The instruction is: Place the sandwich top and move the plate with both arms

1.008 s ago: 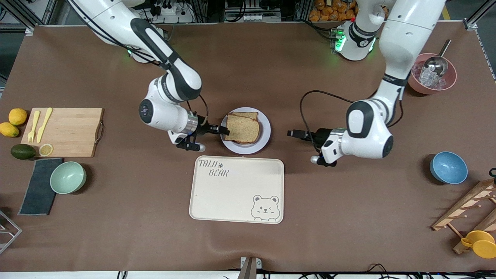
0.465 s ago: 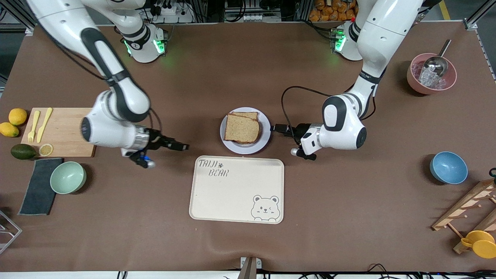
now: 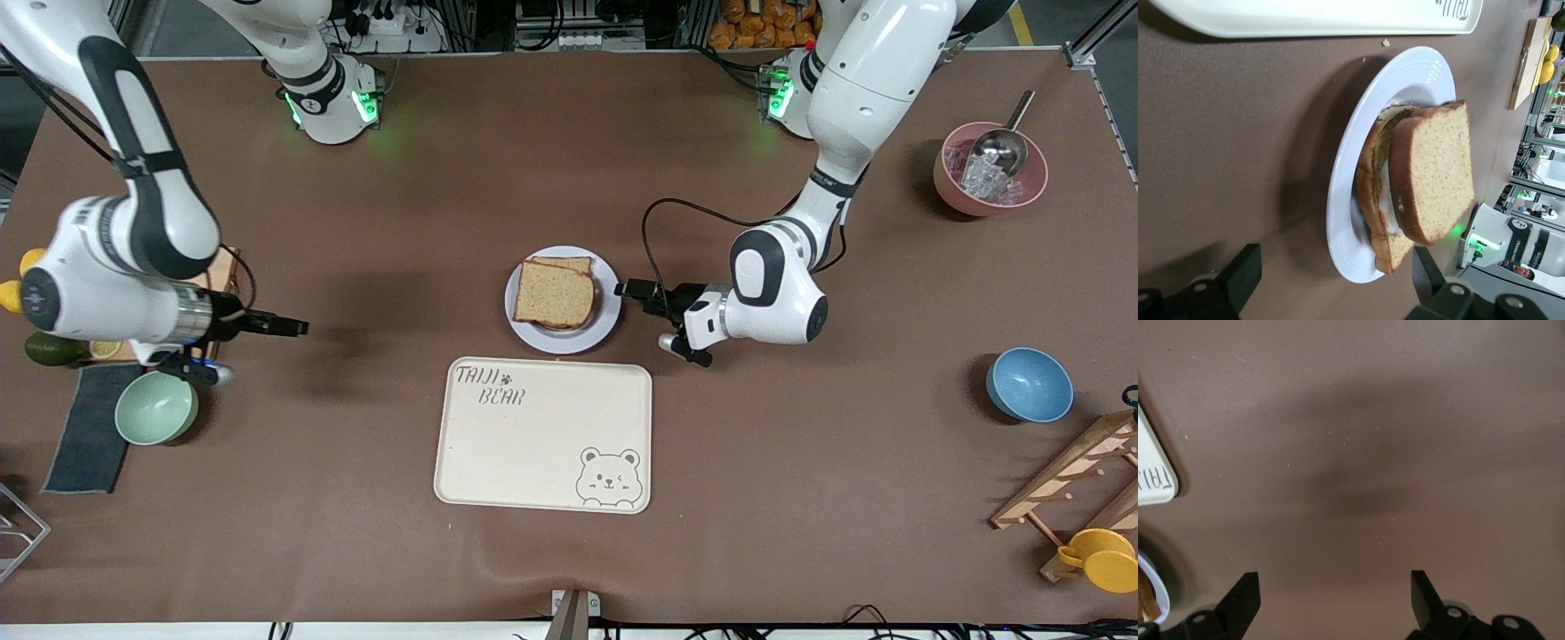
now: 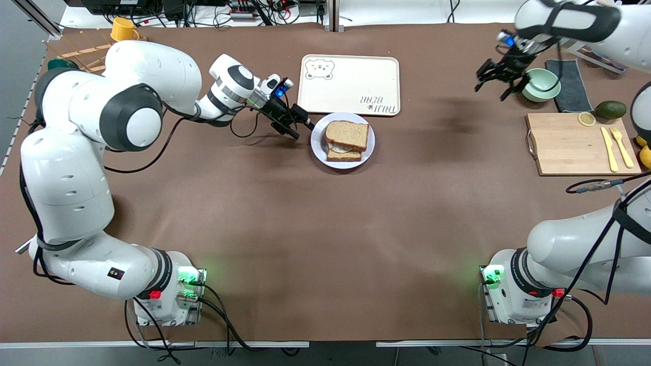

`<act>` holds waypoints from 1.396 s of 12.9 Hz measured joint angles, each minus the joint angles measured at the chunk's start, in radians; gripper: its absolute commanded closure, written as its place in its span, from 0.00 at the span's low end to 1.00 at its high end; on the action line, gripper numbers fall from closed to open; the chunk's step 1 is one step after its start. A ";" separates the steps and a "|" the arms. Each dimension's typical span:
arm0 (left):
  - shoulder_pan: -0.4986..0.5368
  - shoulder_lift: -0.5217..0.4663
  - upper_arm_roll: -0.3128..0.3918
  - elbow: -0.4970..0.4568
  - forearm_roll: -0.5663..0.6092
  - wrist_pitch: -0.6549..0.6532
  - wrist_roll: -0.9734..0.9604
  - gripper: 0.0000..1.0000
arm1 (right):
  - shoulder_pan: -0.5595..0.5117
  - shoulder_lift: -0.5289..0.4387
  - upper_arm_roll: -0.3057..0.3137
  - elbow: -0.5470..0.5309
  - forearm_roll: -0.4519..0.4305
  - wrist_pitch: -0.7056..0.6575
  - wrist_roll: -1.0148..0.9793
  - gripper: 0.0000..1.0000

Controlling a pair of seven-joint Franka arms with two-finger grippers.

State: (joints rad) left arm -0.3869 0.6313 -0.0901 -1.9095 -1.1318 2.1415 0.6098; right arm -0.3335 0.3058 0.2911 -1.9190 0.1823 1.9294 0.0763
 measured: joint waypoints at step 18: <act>-0.067 0.080 0.001 0.053 -0.115 0.035 0.071 1.00 | 0.321 -0.396 -0.413 0.295 -0.155 -0.415 -0.144 0.00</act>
State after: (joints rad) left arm -0.4541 0.7116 -0.0886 -1.8566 -1.2466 2.1763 0.6805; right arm -0.0126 -0.0901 -0.1223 -1.6238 0.0268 1.5143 -0.0681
